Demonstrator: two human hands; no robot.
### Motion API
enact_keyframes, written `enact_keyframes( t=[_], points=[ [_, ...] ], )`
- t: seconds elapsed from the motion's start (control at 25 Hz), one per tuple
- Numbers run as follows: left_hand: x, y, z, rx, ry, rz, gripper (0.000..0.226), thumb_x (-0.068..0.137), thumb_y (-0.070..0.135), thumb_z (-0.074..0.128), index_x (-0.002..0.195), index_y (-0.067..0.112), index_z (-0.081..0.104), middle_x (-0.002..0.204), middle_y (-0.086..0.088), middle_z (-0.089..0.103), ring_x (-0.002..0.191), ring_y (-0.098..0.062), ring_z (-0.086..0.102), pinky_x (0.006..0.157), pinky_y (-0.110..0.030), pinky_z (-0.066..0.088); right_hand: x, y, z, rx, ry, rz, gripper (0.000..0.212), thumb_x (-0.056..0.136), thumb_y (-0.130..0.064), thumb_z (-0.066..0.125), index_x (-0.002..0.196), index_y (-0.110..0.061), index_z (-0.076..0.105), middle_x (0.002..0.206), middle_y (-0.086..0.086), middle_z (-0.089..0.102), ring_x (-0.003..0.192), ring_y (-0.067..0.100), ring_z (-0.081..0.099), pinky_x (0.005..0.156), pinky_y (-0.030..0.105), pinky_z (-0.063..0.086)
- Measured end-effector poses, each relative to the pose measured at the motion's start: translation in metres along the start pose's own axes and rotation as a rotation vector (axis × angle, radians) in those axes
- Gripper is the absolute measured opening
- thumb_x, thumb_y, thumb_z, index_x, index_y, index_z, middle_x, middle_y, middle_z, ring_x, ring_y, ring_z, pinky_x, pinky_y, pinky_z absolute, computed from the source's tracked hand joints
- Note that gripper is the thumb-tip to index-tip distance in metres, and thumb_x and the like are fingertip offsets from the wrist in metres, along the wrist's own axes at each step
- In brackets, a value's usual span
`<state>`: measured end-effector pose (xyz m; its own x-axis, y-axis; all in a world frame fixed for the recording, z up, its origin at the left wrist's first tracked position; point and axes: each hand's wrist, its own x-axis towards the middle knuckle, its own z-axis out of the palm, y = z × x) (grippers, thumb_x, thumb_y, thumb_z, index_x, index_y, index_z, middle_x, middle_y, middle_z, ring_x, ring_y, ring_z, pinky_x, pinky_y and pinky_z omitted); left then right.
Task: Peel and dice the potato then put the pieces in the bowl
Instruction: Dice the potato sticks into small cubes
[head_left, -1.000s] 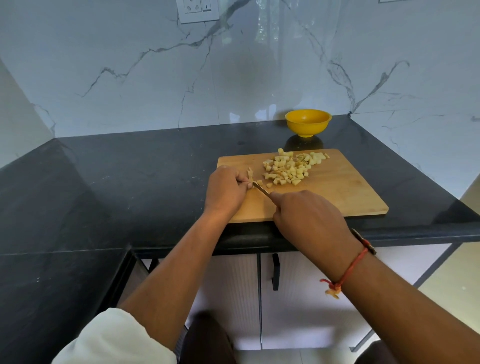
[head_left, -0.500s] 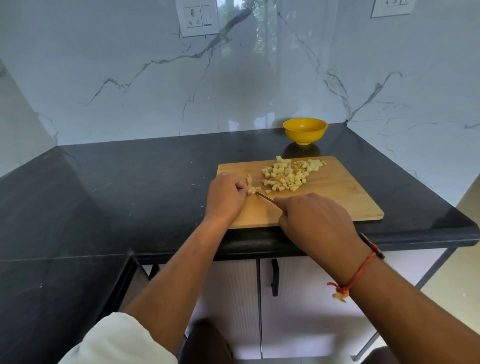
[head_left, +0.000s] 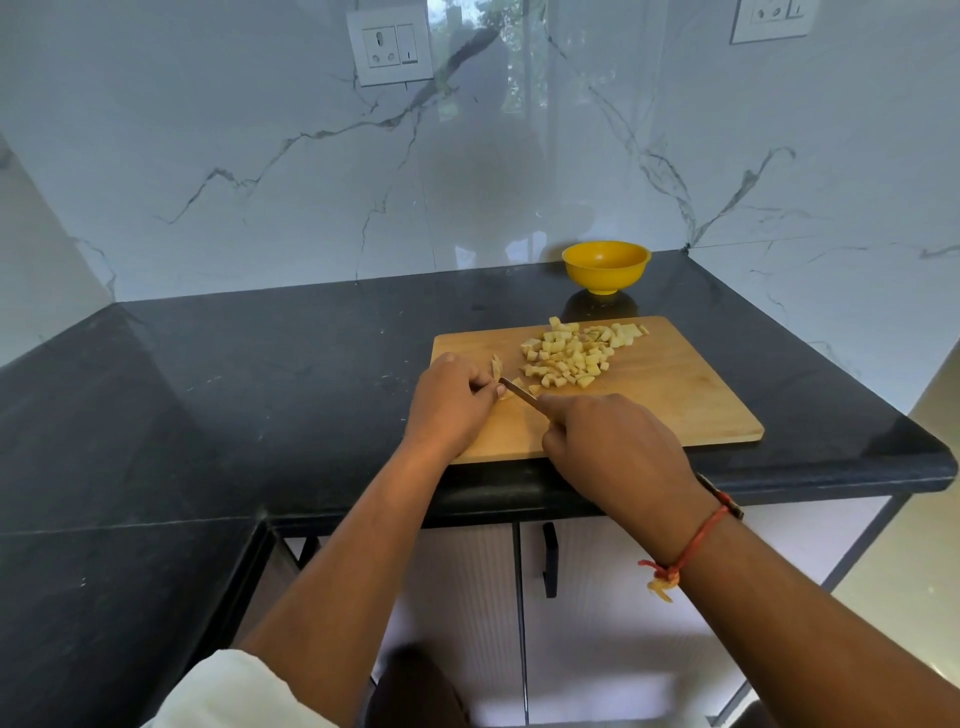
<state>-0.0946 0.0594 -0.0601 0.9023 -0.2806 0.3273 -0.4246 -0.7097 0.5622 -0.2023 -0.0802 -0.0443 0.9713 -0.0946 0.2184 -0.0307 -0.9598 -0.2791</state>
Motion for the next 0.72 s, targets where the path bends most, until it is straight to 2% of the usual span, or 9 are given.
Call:
enact_keyframes(
  t=[0.08,0.16,0.36,0.56,0.72],
  points=[
    [0.001,-0.002,0.001,0.000,-0.011,0.007,0.012,0.093,0.025,0.068,0.094,0.018,0.078,0.085,0.011,0.057,0.077,-0.005,0.052,0.069,-0.015,0.042,0.001,0.000,0.002,-0.002,0.004,0.004,0.035,0.104,-0.031,0.040,0.135,-0.037,0.054,0.086,-0.005,0.056,0.077,0.011,0.056,0.065,0.028,0.050],
    [0.002,-0.005,0.001,-0.016,-0.022,0.005,0.010,0.091,0.024,0.070,0.095,0.020,0.078,0.096,0.008,0.062,0.085,-0.007,0.055,0.075,-0.020,0.043,0.003,-0.001,0.004,-0.009,0.022,0.002,0.034,0.104,-0.031,0.040,0.134,-0.036,0.054,0.084,-0.006,0.055,0.076,0.012,0.056,0.064,0.029,0.050],
    [0.005,-0.007,0.002,-0.046,-0.035,-0.012,0.012,0.091,0.022,0.071,0.101,0.021,0.077,0.103,0.009,0.067,0.091,-0.005,0.058,0.081,-0.020,0.042,0.000,0.002,0.007,0.000,0.041,-0.015,0.033,0.104,-0.030,0.040,0.132,-0.035,0.055,0.081,-0.007,0.054,0.073,0.010,0.055,0.065,0.028,0.051],
    [0.006,-0.007,0.006,-0.050,-0.012,-0.021,0.011,0.091,0.025,0.071,0.098,0.021,0.078,0.098,0.008,0.071,0.085,-0.004,0.059,0.069,-0.010,0.037,-0.005,0.001,0.011,0.013,0.080,-0.045,0.039,0.103,-0.030,0.039,0.140,-0.034,0.051,0.077,-0.008,0.052,0.069,0.009,0.054,0.061,0.027,0.049],
    [0.008,-0.007,0.008,-0.036,0.000,-0.033,0.010,0.090,0.026,0.071,0.096,0.022,0.078,0.096,0.008,0.071,0.084,-0.006,0.059,0.068,-0.012,0.038,-0.005,0.001,0.013,0.009,0.064,-0.036,0.041,0.104,-0.031,0.038,0.143,-0.034,0.049,0.080,-0.007,0.053,0.072,0.010,0.054,0.064,0.027,0.050]
  ],
)
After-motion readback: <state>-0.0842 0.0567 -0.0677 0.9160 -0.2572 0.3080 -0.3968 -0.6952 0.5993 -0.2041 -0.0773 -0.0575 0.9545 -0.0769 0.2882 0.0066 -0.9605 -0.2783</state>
